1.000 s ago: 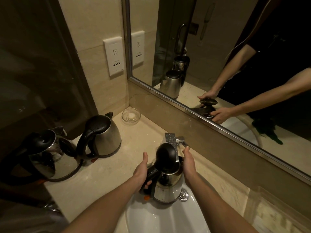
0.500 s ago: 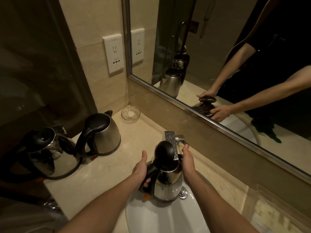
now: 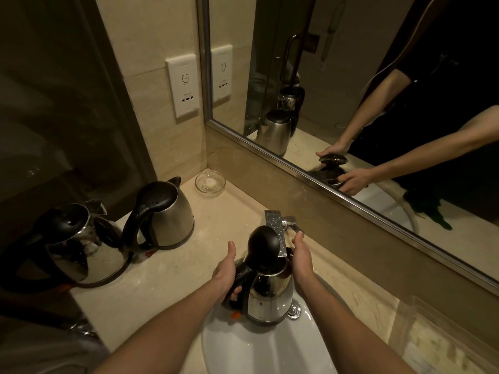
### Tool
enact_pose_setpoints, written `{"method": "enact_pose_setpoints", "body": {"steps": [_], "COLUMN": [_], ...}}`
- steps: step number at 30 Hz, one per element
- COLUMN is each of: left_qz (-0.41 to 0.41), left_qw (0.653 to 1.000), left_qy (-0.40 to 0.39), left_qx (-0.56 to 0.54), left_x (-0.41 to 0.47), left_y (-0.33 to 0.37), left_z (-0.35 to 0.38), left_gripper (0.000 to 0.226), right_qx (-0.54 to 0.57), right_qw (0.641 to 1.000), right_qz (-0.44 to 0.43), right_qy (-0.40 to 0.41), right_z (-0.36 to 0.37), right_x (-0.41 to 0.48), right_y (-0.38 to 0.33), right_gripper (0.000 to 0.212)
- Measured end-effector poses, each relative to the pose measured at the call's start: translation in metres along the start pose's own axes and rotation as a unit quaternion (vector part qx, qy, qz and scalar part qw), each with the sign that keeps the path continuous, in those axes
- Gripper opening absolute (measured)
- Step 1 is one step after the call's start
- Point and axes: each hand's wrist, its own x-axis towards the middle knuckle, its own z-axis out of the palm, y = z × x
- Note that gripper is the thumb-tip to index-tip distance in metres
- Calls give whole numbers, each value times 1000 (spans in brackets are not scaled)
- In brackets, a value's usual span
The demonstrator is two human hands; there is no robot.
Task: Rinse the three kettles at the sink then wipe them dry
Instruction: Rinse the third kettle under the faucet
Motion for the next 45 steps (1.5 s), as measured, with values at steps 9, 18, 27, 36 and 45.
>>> {"method": "enact_pose_setpoints", "body": {"steps": [9,18,27,36,45], "left_qz": [4,5,-2,6,8], "left_qw": [1000,1000,1000,1000,1000], "left_qy": [-14,-12,-18,-23,-25], "left_qx": [3,7,5,11,15], "left_x": [0,-1,-1,-3,-3], "left_y": [-1,-1,1,0,1], "left_z": [0,-3,-4,-3,-2], "left_gripper": [82,84,84,83,82], "right_qx": [-10,-20,-19,-18,-20], "right_qw": [1000,1000,1000,1000,1000], "right_qz": [4,0,-10,-4,3], "right_qy": [1,11,4,12,14], "right_z": [-1,-2,-3,-2,-2], "right_x": [-7,-9,-8,-8,-11], "right_y": [-6,-6,-6,-4,-7], "right_gripper": [100,88,88,98,100]}}
